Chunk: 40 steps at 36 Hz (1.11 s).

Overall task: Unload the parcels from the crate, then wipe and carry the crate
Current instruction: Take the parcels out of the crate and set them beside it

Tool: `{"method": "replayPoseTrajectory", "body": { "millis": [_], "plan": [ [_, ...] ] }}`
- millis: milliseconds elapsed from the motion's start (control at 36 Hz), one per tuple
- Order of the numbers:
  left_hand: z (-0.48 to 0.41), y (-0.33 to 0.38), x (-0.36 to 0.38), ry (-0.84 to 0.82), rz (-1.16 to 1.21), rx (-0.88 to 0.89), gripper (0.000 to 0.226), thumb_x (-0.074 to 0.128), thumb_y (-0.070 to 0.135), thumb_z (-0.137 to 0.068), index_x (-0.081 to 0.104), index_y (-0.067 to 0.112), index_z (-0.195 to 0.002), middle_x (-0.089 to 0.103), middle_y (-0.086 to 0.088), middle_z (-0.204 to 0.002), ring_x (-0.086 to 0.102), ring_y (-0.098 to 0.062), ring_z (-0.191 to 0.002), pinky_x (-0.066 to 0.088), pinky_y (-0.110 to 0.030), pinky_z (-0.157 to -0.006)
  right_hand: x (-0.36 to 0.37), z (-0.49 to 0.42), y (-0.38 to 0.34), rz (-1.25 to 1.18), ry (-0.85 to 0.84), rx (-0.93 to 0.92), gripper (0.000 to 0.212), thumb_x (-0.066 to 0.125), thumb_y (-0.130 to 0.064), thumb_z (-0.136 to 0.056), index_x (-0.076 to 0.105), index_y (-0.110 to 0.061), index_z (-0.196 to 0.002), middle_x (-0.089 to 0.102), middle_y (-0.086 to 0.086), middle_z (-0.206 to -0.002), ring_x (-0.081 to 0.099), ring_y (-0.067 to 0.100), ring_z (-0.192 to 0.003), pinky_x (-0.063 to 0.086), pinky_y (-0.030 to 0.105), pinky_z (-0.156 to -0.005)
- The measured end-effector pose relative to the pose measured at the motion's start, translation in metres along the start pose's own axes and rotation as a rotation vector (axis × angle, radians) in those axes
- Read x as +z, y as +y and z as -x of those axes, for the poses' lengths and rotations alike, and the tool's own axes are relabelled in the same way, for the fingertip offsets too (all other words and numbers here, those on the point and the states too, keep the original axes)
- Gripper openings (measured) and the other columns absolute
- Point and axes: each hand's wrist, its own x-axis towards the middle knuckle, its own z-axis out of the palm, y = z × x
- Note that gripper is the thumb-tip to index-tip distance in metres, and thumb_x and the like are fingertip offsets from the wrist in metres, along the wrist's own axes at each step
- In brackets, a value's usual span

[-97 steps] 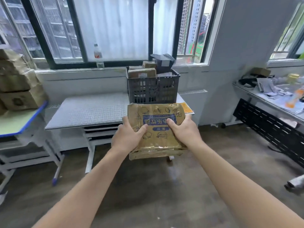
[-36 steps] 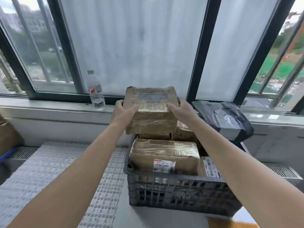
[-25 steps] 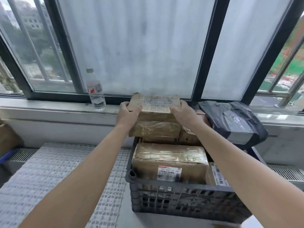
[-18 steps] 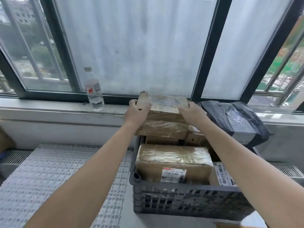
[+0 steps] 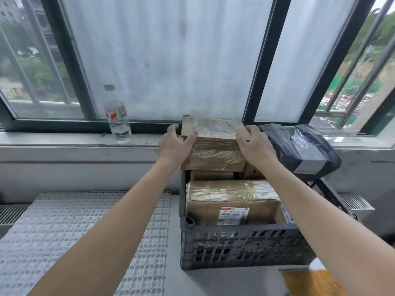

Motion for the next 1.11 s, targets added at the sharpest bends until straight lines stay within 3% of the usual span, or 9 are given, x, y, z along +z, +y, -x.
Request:
{"method": "replayPoseTrajectory", "body": {
  "millis": [139, 278, 417, 500, 639, 750, 944, 1028, 1111],
  "plan": [
    [0.032, -0.013, -0.006, 0.113, 0.004, 0.089, 0.062, 0.056, 0.053, -0.091, 0.037, 0.019, -0.139, 0.045, -0.006, -0.135, 0.039, -0.022, -0.127, 0.035, -0.032, -0.096, -0.001, 0.03, 0.01, 0.011, 0.094, -0.026, 0.051, 0.042, -0.048, -0.099, 0.036, -0.023, -0.143, 0.044, 0.01, -0.141, 0.047, 0.027, -0.124, 0.033, 0.036, -0.084],
    [0.064, -0.031, 0.0, 0.147, 0.033, 0.159, 0.04, 0.06, 0.046, -0.09, 0.036, 0.023, -0.112, 0.042, 0.002, -0.114, 0.044, -0.02, -0.111, 0.042, -0.037, -0.093, 0.003, 0.062, 0.024, 0.035, 0.178, -0.032, 0.042, 0.044, -0.043, -0.098, 0.04, -0.022, -0.134, 0.048, 0.007, -0.131, 0.045, 0.024, -0.119, 0.034, 0.034, -0.081],
    [0.084, -0.043, 0.017, -0.148, -0.135, 0.267, 0.06, 0.065, 0.052, -0.086, 0.042, 0.021, -0.132, 0.044, 0.001, -0.129, 0.038, -0.017, -0.124, 0.036, -0.03, -0.101, 0.007, 0.084, 0.042, 0.081, 0.101, -0.018, 0.048, 0.048, -0.044, -0.097, 0.044, -0.021, -0.139, 0.044, 0.006, -0.139, 0.038, 0.023, -0.13, 0.035, 0.036, -0.093],
    [0.093, -0.045, 0.026, -0.307, -0.333, 0.33, 0.076, 0.066, 0.061, -0.081, 0.038, 0.024, -0.14, 0.039, 0.0, -0.139, 0.029, -0.018, -0.132, 0.034, -0.039, -0.109, 0.006, 0.091, 0.059, 0.109, -0.056, -0.035, 0.048, 0.05, -0.049, -0.096, 0.049, -0.023, -0.137, 0.04, 0.004, -0.143, 0.033, 0.021, -0.134, 0.033, 0.037, -0.103],
    [0.092, -0.045, 0.03, -0.424, -0.518, 0.311, 0.088, 0.069, 0.063, -0.077, 0.03, 0.026, -0.147, 0.035, -0.002, -0.147, 0.022, -0.023, -0.138, 0.033, -0.044, -0.112, -0.002, 0.092, 0.086, 0.163, -0.31, -0.132, 0.064, 0.055, -0.063, -0.086, 0.045, -0.03, -0.14, 0.031, -0.001, -0.153, 0.023, 0.016, -0.143, 0.028, 0.039, -0.114],
    [0.091, -0.041, 0.035, -0.421, -0.579, 0.292, 0.087, 0.074, 0.052, -0.078, 0.03, 0.025, -0.147, 0.036, 0.0, -0.148, 0.021, -0.025, -0.138, 0.034, -0.043, -0.11, -0.008, 0.085, 0.099, 0.312, -0.377, -0.235, 0.077, 0.07, -0.06, -0.077, 0.039, -0.035, -0.143, 0.023, 0.001, -0.159, 0.011, 0.021, -0.147, 0.024, 0.046, -0.116],
    [0.099, -0.032, 0.039, -0.344, -0.661, 0.298, 0.081, 0.075, 0.044, -0.077, 0.035, 0.026, -0.145, 0.041, 0.004, -0.146, 0.026, -0.025, -0.133, 0.037, -0.044, -0.107, -0.015, 0.066, 0.098, 0.538, -0.381, -0.351, 0.094, 0.074, -0.068, -0.065, 0.033, -0.039, -0.144, 0.044, -0.003, -0.139, 0.028, 0.028, -0.128, 0.034, 0.048, -0.102],
    [0.104, -0.025, 0.041, -0.317, -0.733, 0.314, 0.082, 0.072, 0.05, -0.079, 0.032, 0.029, -0.147, 0.036, 0.005, -0.149, 0.024, -0.025, -0.136, 0.035, -0.044, -0.107, -0.019, 0.063, 0.101, 0.462, -0.394, -0.422, 0.09, 0.076, -0.066, -0.064, 0.039, -0.037, -0.14, 0.044, -0.004, -0.133, 0.026, 0.025, -0.128, 0.035, 0.047, -0.103],
    [0.106, -0.013, 0.042, -0.285, -0.761, 0.36, 0.087, 0.071, 0.057, -0.076, 0.029, 0.032, -0.148, 0.031, 0.004, -0.152, 0.019, -0.023, -0.14, 0.026, -0.044, -0.112, -0.028, 0.062, 0.105, 0.204, -0.349, -0.499, 0.079, 0.084, -0.052, -0.065, 0.048, -0.035, -0.133, 0.042, -0.007, -0.132, 0.029, 0.02, -0.128, 0.032, 0.039, -0.107]
  ]
}}
